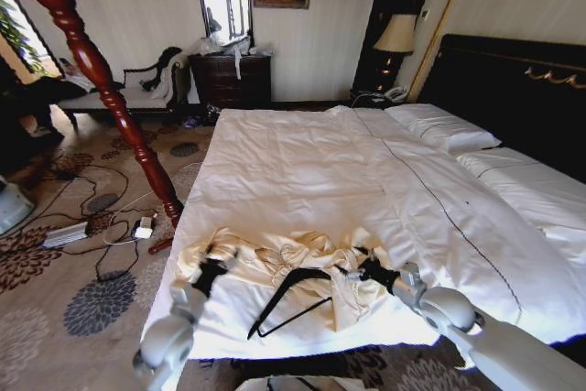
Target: Pick up the clothes from the bed and hang them on the clothes hanger.
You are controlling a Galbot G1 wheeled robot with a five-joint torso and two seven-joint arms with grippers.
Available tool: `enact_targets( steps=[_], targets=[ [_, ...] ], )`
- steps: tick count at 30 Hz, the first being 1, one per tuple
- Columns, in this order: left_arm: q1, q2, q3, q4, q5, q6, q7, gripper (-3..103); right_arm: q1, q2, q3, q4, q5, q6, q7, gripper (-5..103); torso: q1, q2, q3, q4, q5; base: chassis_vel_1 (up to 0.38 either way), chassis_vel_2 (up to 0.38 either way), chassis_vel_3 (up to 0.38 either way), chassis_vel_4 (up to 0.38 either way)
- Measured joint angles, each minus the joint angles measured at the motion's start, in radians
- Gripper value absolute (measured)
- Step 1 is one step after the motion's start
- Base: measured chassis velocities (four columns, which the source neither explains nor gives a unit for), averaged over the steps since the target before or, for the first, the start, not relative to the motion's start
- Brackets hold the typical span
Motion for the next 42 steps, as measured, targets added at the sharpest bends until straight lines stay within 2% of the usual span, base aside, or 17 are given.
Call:
enact_targets(
  steps=[2, 4, 9, 13, 16, 19, 23, 25, 27, 28, 30, 31, 34, 36, 37, 39, 42],
  targets=[
    [0.009, 0.010, 0.008, -0.005, 0.000, 0.013, 0.004, 83, 0.000, 0.003, 0.011, 0.010, 0.017, 0.003, 0.027, 100, 0.000, 0.000, 0.000, 0.0000, 0.0001, 0.000, 0.000, 0.000, 0.000],
    [0.031, 0.042, 0.021, -0.017, -0.010, 0.054, 0.004, 97, 0.001, 0.006, 0.042, 0.025, 0.044, 0.010, 0.078, 100, 0.000, 0.000, 0.000, -0.0004, -0.0001, 0.000, 0.000, 0.000, 0.000],
    [0.070, 0.081, 0.065, -0.032, -0.021, 0.098, 0.013, 100, 0.004, 0.011, 0.055, 0.022, 0.047, 0.012, 0.108, 100, 0.000, 0.000, 0.000, -0.0003, 0.0003, 0.000, 0.000, 0.000, 0.000],
    [0.063, 0.083, 0.117, 0.001, -0.025, 0.106, 0.011, 100, 0.008, 0.020, 0.052, 0.015, 0.047, 0.011, 0.113, 100, 0.000, 0.000, 0.000, -0.0001, 0.0001, 0.000, 0.000, 0.000, 0.000],
    [-0.003, 0.069, 0.188, 0.057, -0.071, 0.106, -0.005, 100, 0.002, 0.025, 0.049, 0.013, 0.045, 0.009, 0.116, 100, 0.000, 0.000, 0.000, -0.0004, 0.0000, 0.000, 0.000, 0.000, 0.000],
    [-0.029, 0.061, 0.203, 0.071, -0.100, 0.107, -0.017, 103, -0.003, 0.024, 0.049, 0.011, 0.044, 0.009, 0.118, 100, 0.000, 0.000, 0.000, -0.0004, 0.0002, 0.000, 0.000, 0.000, 0.000],
    [-0.108, 0.028, 0.253, 0.113, -0.191, 0.118, -0.030, 89, -0.012, 0.017, 0.048, -0.006, 0.041, 0.008, 0.136, 100, 0.000, 0.000, 0.000, -0.0004, 0.0002, 0.000, 0.000, 0.000, 0.000],
    [-0.122, 0.023, 0.265, 0.120, -0.201, 0.121, -0.030, 85, -0.012, 0.016, 0.046, -0.009, 0.041, 0.006, 0.140, 100, 0.000, 0.000, 0.000, -0.0004, 0.0002, 0.000, 0.000, 0.000, 0.000],
    [-0.161, 0.007, 0.300, 0.142, -0.230, 0.131, -0.028, 74, -0.009, 0.013, 0.035, -0.016, 0.041, -0.002, 0.149, 100, 0.000, 0.000, 0.000, -0.0003, 0.0002, 0.000, 0.000, 0.000, 0.000],
    [-0.161, 0.007, 0.300, 0.142, -0.230, 0.131, -0.028, 74, -0.009, 0.013, 0.035, -0.016, 0.041, -0.002, 0.149, 100, 0.000, 0.000, 0.000, -0.0003, 0.0002, 0.000, 0.000, 0.000, 0.000],
    [-0.193, -0.002, 0.329, 0.161, -0.244, 0.137, -0.024, 62, -0.003, 0.016, 0.022, -0.022, 0.041, -0.006, 0.151, 100, 0.000, 0.000, 0.000, -0.0003, 0.0002, 0.000, 0.000, 0.000, 0.000],
    [-0.208, -0.004, 0.342, 0.173, -0.244, 0.138, -0.024, 57, 0.001, 0.019, 0.016, -0.026, 0.041, -0.007, 0.151, 100, 0.000, 0.000, 0.000, -0.0002, 0.0003, 0.000, 0.000, 0.000, 0.000],
    [-0.223, -0.006, 0.353, 0.182, -0.242, 0.138, -0.024, 51, 0.003, 0.022, 0.011, -0.029, 0.041, -0.007, 0.152, 100, 0.000, 0.000, 0.000, -0.0002, 0.0003, 0.000, 0.000, 0.000, 0.000],
    [-0.237, -0.007, 0.363, 0.188, -0.235, 0.140, -0.026, 40, 0.003, 0.024, 0.008, -0.032, 0.040, -0.007, 0.154, 100, 0.000, 0.000, 0.000, -0.0002, 0.0003, 0.000, 0.000, 0.000, 0.000],
    [-0.237, -0.007, 0.363, 0.188, -0.235, 0.140, -0.026, 40, 0.003, 0.024, 0.008, -0.032, 0.040, -0.007, 0.154, 100, 0.000, 0.000, 0.000, -0.0002, 0.0003, 0.000, 0.000, 0.000, 0.000],
    [-0.252, -0.007, 0.371, 0.192, -0.202, 0.148, -0.035, 28, 0.000, 0.026, 0.006, -0.034, 0.040, -0.007, 0.156, 100, 0.000, 0.000, 0.000, -0.0003, 0.0002, 0.000, 0.000, 0.000, 0.000],
    [-0.264, -0.003, 0.368, 0.195, -0.111, 0.154, -0.051, 23, -0.004, 0.028, 0.005, -0.037, 0.036, -0.005, 0.161, 100, 0.000, 0.000, 0.000, -0.0005, 0.0000, 0.000, 0.000, 0.000, 0.000]
  ],
)
